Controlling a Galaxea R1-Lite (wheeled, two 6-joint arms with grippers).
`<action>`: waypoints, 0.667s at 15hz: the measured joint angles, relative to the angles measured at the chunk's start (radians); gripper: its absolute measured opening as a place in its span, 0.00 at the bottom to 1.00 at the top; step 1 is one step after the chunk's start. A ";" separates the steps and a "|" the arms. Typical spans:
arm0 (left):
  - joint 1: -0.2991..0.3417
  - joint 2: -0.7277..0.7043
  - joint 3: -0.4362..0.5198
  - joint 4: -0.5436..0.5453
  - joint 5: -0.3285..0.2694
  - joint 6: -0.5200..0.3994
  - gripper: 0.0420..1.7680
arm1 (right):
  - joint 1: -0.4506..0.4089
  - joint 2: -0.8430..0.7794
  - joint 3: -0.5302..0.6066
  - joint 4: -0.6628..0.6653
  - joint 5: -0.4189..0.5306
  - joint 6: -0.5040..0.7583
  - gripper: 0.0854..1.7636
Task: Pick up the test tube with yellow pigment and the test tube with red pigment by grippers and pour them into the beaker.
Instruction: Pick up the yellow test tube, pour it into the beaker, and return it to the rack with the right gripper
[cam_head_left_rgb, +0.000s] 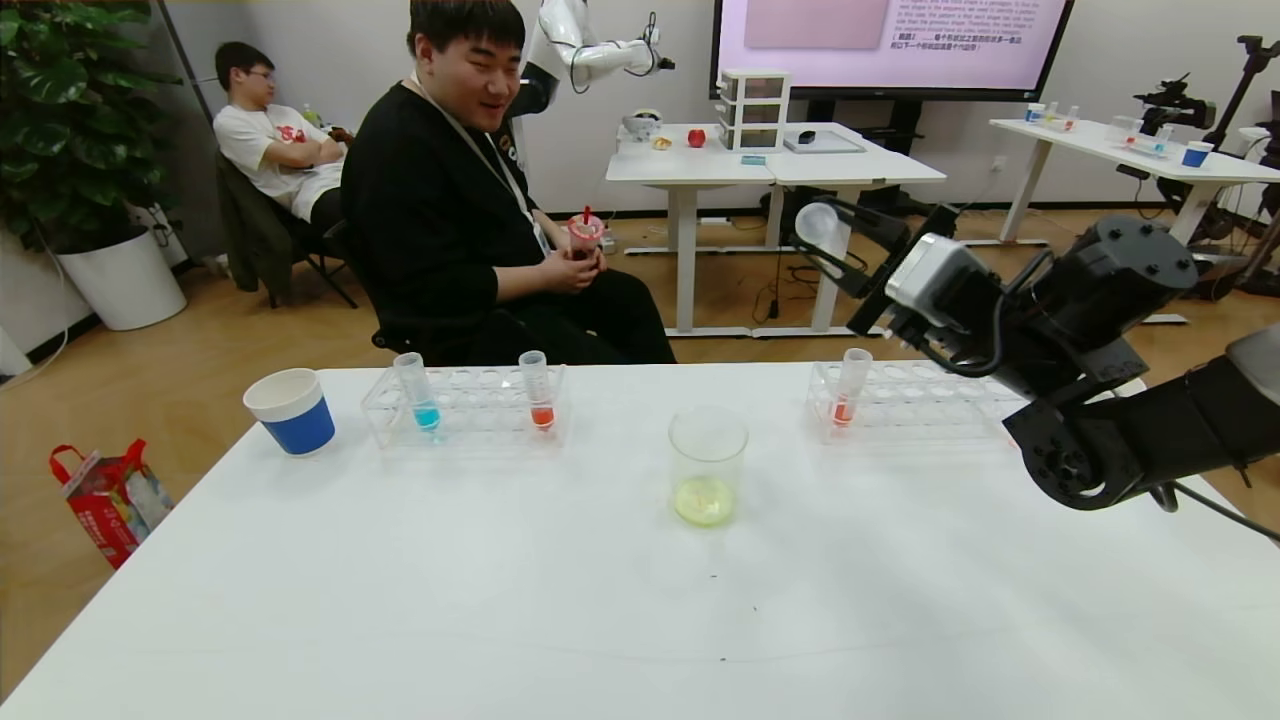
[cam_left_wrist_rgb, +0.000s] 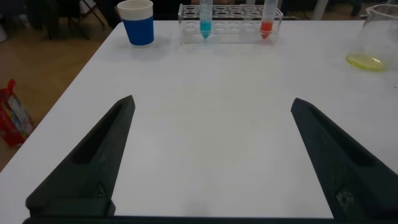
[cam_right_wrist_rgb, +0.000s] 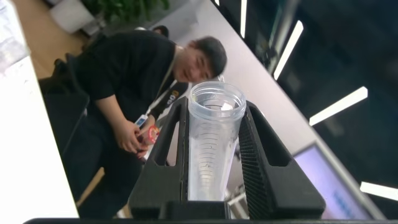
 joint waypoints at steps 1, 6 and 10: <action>0.000 0.000 0.000 0.000 0.000 0.000 0.99 | -0.003 -0.003 0.024 -0.052 -0.095 0.104 0.25; 0.000 0.000 0.000 0.000 0.000 0.000 0.99 | -0.015 -0.068 0.148 -0.001 -0.457 0.515 0.25; 0.000 0.000 0.000 0.000 0.000 0.000 0.99 | -0.067 -0.153 0.202 0.236 -0.635 0.670 0.25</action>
